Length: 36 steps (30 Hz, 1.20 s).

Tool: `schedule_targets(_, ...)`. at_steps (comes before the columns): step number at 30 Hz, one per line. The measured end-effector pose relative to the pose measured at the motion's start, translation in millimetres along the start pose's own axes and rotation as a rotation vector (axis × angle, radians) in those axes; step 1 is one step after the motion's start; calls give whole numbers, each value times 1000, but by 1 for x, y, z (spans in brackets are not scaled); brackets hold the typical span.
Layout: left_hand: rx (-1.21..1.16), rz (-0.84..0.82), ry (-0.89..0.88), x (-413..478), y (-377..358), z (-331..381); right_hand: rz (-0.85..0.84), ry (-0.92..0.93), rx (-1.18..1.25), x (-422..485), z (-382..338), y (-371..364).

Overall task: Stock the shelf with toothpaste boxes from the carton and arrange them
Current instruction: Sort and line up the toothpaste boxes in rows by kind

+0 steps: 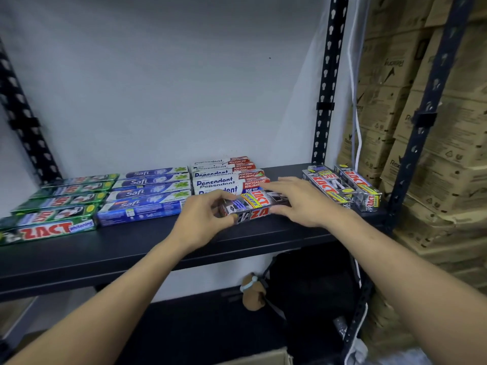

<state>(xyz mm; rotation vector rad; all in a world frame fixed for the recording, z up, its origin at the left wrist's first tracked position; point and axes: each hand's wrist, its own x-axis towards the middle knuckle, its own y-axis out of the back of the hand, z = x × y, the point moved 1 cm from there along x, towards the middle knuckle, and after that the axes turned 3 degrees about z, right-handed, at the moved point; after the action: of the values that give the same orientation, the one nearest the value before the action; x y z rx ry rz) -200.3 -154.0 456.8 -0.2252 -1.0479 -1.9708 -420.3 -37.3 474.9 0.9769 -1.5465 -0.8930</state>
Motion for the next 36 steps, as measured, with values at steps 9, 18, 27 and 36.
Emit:
schedule_targets(9, -90, 169, -121, 34, -5, 10, 191, 93, -133, 39, 10, 33)
schedule_targets(18, 620, 93, -119, 80, -50, -17, 132, -148, -355, 84, 65, 48)
schedule_targets(27, 788, 8, -102, 81, -67, -43, 24, -409, -413, 144, 140, 6)
schedule_targets(36, 727, 26, -88, 82, -68, -44, -79, -434, -438, 198, 152, -42)
